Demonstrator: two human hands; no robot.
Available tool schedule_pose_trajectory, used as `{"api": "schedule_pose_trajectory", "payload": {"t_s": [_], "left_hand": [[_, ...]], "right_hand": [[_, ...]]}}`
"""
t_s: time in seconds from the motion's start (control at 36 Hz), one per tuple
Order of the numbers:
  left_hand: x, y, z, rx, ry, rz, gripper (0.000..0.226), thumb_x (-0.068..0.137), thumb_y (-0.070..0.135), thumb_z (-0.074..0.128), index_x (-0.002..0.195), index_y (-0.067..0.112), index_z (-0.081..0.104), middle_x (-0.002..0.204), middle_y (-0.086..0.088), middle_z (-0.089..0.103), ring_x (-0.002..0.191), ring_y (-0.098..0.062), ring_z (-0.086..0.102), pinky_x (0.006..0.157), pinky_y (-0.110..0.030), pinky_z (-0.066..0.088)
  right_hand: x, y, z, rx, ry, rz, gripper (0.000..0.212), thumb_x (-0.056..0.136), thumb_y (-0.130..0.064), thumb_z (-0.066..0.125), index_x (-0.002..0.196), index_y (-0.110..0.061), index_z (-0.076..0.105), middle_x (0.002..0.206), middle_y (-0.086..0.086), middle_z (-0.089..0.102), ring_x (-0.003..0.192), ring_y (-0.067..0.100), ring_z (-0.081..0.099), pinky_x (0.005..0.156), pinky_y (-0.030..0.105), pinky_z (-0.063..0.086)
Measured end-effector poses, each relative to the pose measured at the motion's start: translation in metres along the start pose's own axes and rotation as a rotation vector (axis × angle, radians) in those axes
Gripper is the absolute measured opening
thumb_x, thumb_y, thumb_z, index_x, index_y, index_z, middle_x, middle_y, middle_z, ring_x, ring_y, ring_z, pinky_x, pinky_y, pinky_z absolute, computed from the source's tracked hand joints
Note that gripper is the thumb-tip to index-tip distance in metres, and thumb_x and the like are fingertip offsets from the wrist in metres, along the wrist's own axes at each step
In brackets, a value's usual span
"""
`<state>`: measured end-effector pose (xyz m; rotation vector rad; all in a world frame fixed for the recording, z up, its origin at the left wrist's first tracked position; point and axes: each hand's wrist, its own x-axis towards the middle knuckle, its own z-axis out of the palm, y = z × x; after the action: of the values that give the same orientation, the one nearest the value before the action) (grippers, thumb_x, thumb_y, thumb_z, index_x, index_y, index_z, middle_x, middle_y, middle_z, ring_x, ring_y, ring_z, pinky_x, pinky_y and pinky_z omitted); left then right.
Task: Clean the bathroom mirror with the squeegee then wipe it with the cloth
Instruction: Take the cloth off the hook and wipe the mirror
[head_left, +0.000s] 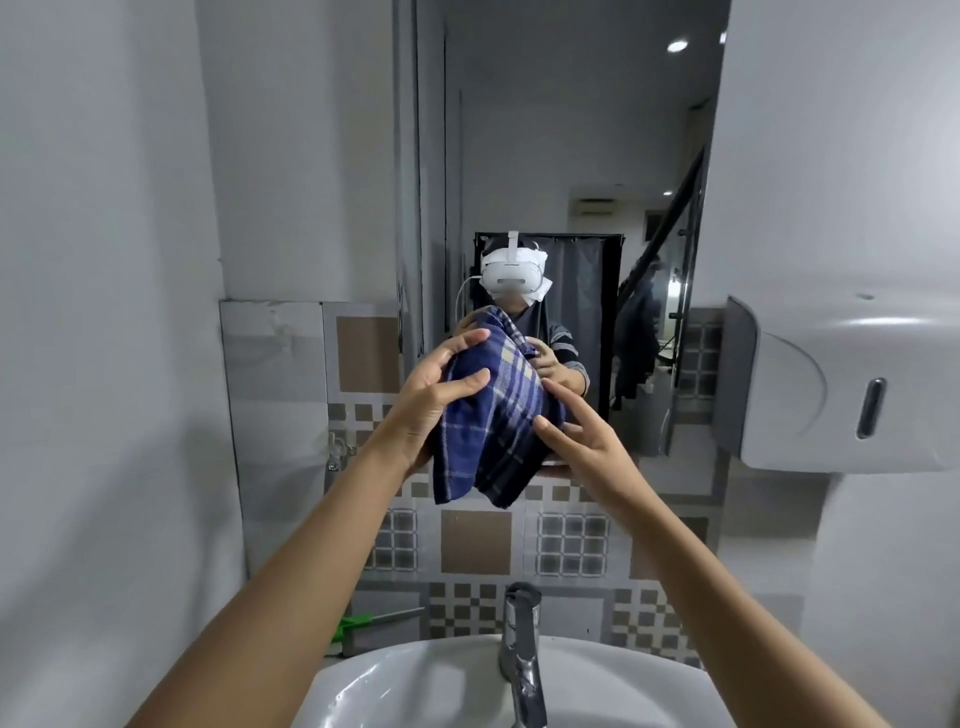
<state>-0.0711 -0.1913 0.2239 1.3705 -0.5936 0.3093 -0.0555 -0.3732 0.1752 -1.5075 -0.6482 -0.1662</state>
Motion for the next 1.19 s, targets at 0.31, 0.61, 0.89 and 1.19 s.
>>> {"api": "schedule_pose_trajectory", "payload": {"t_s": [0.31,0.61,0.89,1.19], "left_hand": [[0.001,-0.003,-0.026,0.261,-0.179,-0.316,0.038,0.078,-0.001,0.065,0.114,0.011,0.059,0.11,-0.012,0.065,0.102,-0.023,0.064,0.088,-0.034,0.054],[0.002,-0.045,-0.011,0.344,0.337,-0.047,0.031,0.064,0.005,0.08,0.092,0.012,0.07,0.087,-0.006,0.072,0.078,-0.012,0.07,0.07,-0.021,0.056],[0.037,-0.043,-0.019,0.516,0.204,0.254,0.032,0.082,0.019,0.067,0.111,0.032,0.062,0.12,0.006,0.062,0.114,-0.008,0.055,0.1,-0.036,0.044],[0.17,0.037,-0.022,0.802,0.085,0.564,0.066,0.082,0.015,0.065,0.14,0.019,0.032,0.114,0.001,0.047,0.111,-0.012,0.049,0.098,-0.023,0.041]], "right_hand": [[0.002,-0.005,-0.021,-0.014,0.169,-0.026,0.031,0.077,-0.004,0.07,0.107,-0.009,0.065,0.092,0.006,0.067,0.08,0.013,0.065,0.071,0.022,0.056],[0.011,0.004,-0.024,-0.158,0.277,-0.09,0.025,0.078,-0.01,0.072,0.1,-0.02,0.067,0.096,0.0,0.068,0.088,0.012,0.066,0.074,0.025,0.055],[0.046,-0.014,-0.033,-0.329,0.334,-0.221,0.025,0.082,-0.015,0.068,0.104,-0.026,0.064,0.1,-0.005,0.067,0.088,0.005,0.065,0.075,0.028,0.058],[0.177,-0.115,-0.048,-0.48,0.478,-0.54,0.024,0.085,-0.015,0.064,0.107,-0.025,0.061,0.095,-0.009,0.063,0.088,0.006,0.06,0.077,0.019,0.05]]}}
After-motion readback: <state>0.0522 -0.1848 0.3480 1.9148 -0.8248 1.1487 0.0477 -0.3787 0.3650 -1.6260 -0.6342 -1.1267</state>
